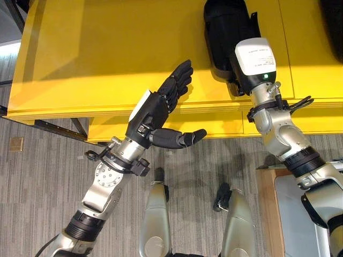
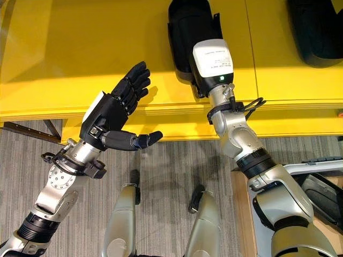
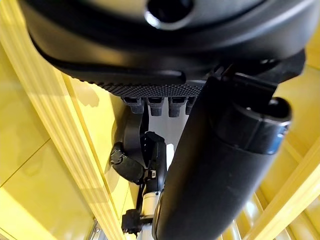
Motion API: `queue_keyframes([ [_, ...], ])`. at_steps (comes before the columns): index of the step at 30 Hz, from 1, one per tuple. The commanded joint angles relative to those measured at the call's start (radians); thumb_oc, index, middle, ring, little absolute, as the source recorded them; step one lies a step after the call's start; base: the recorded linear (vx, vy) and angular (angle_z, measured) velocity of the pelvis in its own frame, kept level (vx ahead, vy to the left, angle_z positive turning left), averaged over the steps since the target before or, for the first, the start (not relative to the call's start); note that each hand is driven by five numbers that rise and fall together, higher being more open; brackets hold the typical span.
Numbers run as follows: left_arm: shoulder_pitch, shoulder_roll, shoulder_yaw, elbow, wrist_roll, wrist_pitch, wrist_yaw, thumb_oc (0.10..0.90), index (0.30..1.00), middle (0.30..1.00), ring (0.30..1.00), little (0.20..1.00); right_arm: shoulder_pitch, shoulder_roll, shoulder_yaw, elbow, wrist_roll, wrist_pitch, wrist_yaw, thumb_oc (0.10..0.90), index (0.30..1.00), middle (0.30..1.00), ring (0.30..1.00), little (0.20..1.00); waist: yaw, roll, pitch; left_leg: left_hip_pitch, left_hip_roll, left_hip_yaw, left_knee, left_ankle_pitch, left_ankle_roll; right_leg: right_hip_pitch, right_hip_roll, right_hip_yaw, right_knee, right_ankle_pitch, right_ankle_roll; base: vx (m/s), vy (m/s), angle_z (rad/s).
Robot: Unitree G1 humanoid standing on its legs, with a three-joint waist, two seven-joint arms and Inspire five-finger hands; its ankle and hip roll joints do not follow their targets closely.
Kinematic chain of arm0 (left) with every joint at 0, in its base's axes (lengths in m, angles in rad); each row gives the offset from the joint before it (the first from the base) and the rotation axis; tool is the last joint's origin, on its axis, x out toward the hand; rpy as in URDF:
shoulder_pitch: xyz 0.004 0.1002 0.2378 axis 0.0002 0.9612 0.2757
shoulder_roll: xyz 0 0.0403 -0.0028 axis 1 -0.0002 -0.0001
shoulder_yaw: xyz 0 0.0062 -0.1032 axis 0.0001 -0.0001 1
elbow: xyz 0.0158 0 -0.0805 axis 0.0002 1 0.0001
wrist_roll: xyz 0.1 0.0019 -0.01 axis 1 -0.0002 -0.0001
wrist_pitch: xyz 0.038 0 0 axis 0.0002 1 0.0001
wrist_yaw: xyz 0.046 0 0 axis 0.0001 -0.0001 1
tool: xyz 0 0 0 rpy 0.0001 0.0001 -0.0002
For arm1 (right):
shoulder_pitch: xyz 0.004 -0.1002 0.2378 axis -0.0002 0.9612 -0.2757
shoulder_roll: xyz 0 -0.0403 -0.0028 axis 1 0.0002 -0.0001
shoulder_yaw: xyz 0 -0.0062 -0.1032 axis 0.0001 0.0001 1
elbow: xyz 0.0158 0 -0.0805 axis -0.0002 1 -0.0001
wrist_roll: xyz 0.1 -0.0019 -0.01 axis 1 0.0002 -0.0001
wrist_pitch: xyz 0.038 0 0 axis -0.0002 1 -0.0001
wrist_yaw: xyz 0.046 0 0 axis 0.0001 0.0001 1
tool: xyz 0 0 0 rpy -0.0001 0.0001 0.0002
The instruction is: Move parts from the plastic box to the shelf.
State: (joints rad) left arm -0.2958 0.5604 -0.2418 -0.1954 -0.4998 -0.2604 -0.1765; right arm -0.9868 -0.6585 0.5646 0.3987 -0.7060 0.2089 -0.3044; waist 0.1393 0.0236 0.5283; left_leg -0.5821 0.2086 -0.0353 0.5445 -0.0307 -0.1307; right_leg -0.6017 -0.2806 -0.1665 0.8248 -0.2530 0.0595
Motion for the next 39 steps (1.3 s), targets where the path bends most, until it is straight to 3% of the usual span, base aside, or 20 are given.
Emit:
queue_keyframes([
  [1, -0.067, -0.005, -0.005, -0.141, -0.028, -0.080, -0.023, 0.900, 1.000, 1.000, 1.000, 1.000, -0.253, -0.082, -0.034, 0.134, -0.042, 0.102, -0.060, 0.400, 0.300, 0.300, 0.300, 0.300, 0.046, -0.012, -0.012, 0.061, -0.006, 0.047, 0.004, -0.077, 0.054, 0.092, -0.006, 0.024, -0.043, 0.006, 0.005, 0.03, -0.024, 0.10],
  [5, -0.066, 0.006, -0.011, -0.140, -0.044, -0.081, -0.030, 0.900, 1.000, 1.000, 1.000, 1.000, -0.312, -0.106, 0.005, 0.213, -0.065, 0.073, -0.062, 0.400, 0.300, 0.300, 0.300, 0.300, 0.059, -0.018, -0.013, 0.062, 0.000, 0.045, -0.007, -0.068, 0.052, 0.099, -0.011, 0.007, -0.044, 0.004, 0.004, 0.05, -0.031, 0.12],
  [11, -0.047, 0.024, -0.027, -0.142, -0.052, -0.085, -0.034, 0.900, 1.000, 1.000, 1.000, 1.000, -0.368, -0.140, 0.052, 0.265, 0.010, 0.108, -0.089, 0.400, 0.300, 0.300, 0.300, 0.300, 0.075, -0.027, -0.019, 0.078, 0.016, 0.052, -0.041, -0.042, 0.046, 0.120, -0.017, -0.020, -0.053, 0.005, 0.003, 0.09, -0.021, 0.08],
  [16, -0.021, 0.034, -0.024, -0.146, -0.062, -0.088, -0.052, 0.900, 1.000, 1.000, 1.000, 1.000, -0.400, -0.171, 0.058, 0.298, 0.039, 0.096, -0.062, 0.400, 0.300, 0.300, 0.300, 0.300, 0.091, -0.042, -0.026, 0.107, 0.024, 0.054, -0.064, -0.045, 0.031, 0.156, -0.021, -0.046, -0.021, -0.042, 0.001, 0.15, -0.027, 0.13],
  [23, -0.003, 0.035, -0.026, -0.150, -0.080, -0.099, -0.080, 0.900, 1.000, 1.000, 1.000, 1.000, -0.391, -0.170, 0.069, 0.318, 0.027, 0.094, 0.022, 0.400, 0.300, 0.300, 0.300, 0.300, 0.097, -0.041, -0.024, 0.114, 0.019, 0.050, -0.060, -0.045, 0.033, 0.163, -0.024, -0.048, -0.005, -0.051, -0.003, 0.04, -0.005, 0.10],
  [24, 0.000, 0.035, -0.024, -0.154, -0.085, -0.099, -0.087, 0.900, 1.000, 1.000, 1.000, 1.000, -0.387, -0.171, 0.076, 0.321, 0.066, 0.089, 0.077, 0.584, 0.558, 0.558, 0.558, 0.558, 0.095, -0.040, -0.023, 0.114, 0.018, 0.052, -0.058, -0.047, 0.033, 0.166, -0.024, -0.046, -0.008, -0.052, -0.004, -0.06, 0.033, 0.06],
  [25, -0.002, 0.033, -0.025, -0.152, -0.095, -0.095, -0.090, 0.900, 1.000, 1.000, 1.000, 1.000, -0.379, -0.170, 0.089, 0.318, 0.096, 0.089, 0.120, 0.900, 1.000, 1.000, 1.000, 1.000, 0.091, -0.033, -0.021, 0.108, 0.021, 0.057, -0.069, -0.019, 0.040, 0.156, -0.022, -0.049, -0.017, -0.026, -0.012, 0.01, 0.029, 0.03],
  [26, -0.002, 0.033, -0.023, -0.152, -0.098, -0.094, -0.092, 0.900, 1.000, 1.000, 1.000, 1.000, -0.376, -0.169, 0.091, 0.319, 0.101, 0.082, 0.137, 0.900, 1.000, 1.000, 1.000, 1.000, 0.089, -0.036, -0.022, 0.117, 0.018, 0.054, -0.062, -0.042, 0.032, 0.164, -0.021, -0.039, -0.014, -0.045, -0.002, -0.08, 0.043, -0.01],
  [27, -0.004, 0.034, -0.019, -0.153, -0.103, -0.094, -0.100, 0.900, 1.000, 1.000, 1.000, 1.000, -0.374, -0.166, 0.094, 0.322, 0.107, 0.068, 0.179, 0.900, 1.000, 1.000, 1.000, 1.000, 0.088, -0.031, -0.020, 0.110, 0.021, 0.060, -0.071, -0.018, 0.040, 0.155, -0.019, -0.043, -0.022, -0.025, -0.011, -0.01, 0.030, -0.04],
  [31, -0.009, 0.032, -0.013, -0.151, -0.115, -0.093, -0.114, 0.900, 1.000, 1.000, 1.000, 1.000, -0.326, -0.177, 0.116, 0.254, 0.123, 0.094, 0.303, 0.900, 1.000, 1.000, 1.000, 1.000, 0.068, -0.033, -0.013, 0.116, 0.029, 0.071, -0.070, -0.017, 0.041, 0.148, -0.014, -0.029, -0.018, -0.022, -0.012, -0.03, 0.031, -0.04],
  [39, -0.017, 0.044, 0.006, -0.150, -0.137, -0.083, -0.135, 0.900, 1.000, 1.000, 1.000, 1.000, -0.292, -0.199, 0.184, 0.211, 0.174, 0.046, 0.518, 0.900, 1.000, 1.000, 1.000, 1.000, 0.053, -0.046, -0.008, 0.122, 0.037, 0.083, -0.071, -0.015, 0.042, 0.154, -0.004, -0.016, -0.046, -0.006, -0.007, -0.02, -0.001, -0.03],
])
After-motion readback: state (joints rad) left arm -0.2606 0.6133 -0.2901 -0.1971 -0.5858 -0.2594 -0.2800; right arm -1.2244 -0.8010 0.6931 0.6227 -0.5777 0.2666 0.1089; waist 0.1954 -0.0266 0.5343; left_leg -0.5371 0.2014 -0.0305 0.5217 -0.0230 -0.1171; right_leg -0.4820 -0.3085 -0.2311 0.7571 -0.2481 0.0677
